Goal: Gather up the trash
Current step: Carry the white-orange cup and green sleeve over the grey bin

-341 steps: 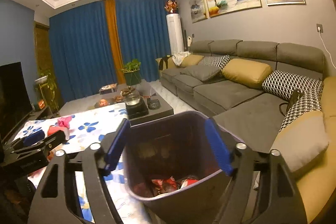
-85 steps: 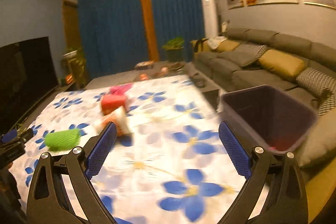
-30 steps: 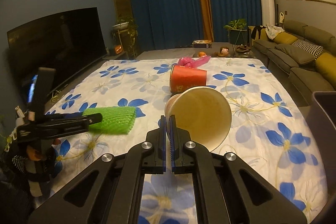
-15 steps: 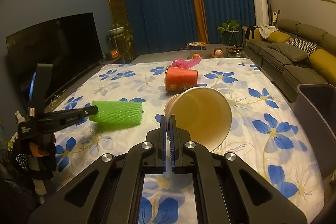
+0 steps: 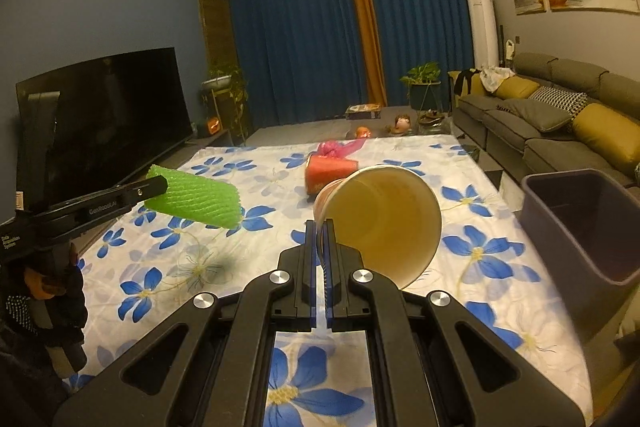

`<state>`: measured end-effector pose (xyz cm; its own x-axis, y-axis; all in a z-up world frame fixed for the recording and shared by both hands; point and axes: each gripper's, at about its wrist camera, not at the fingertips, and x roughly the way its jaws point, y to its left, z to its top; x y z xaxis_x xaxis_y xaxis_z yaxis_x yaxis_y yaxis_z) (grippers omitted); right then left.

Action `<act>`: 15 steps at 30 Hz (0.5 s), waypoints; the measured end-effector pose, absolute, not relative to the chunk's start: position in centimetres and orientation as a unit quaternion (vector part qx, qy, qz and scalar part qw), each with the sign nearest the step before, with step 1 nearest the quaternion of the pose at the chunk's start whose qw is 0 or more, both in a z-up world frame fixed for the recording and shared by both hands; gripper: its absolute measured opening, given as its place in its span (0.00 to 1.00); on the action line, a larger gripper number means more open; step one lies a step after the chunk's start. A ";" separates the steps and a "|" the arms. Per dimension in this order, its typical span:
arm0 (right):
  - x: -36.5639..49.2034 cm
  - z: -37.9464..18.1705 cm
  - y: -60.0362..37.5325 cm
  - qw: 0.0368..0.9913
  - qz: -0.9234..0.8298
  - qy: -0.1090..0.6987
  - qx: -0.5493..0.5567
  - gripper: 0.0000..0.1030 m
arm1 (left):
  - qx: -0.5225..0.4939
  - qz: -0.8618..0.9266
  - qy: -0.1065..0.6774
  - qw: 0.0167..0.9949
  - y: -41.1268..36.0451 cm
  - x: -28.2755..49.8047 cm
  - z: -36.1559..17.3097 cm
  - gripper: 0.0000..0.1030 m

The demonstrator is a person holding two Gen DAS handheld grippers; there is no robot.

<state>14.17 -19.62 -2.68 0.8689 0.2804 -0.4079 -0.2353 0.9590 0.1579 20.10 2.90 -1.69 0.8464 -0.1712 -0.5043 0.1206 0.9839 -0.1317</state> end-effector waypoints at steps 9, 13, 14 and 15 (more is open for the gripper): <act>11.7 -1.7 -22.2 0.971 0.108 0.206 0.050 0.04 | -0.027 -0.112 0.246 0.962 -1.6 18.0 -0.1 0.04; 11.1 -1.3 -23.1 0.973 0.098 0.200 0.052 0.04 | -0.019 -0.128 0.240 0.962 -3.3 17.7 0.5 0.04; 11.1 -1.2 -23.3 0.974 0.095 0.200 0.053 0.04 | -0.016 -0.132 0.239 0.962 -3.7 17.6 0.6 0.04; 11.0 -1.2 -23.6 0.974 0.093 0.200 0.053 0.04 | -0.015 -0.135 0.238 0.962 -4.1 17.6 0.6 0.04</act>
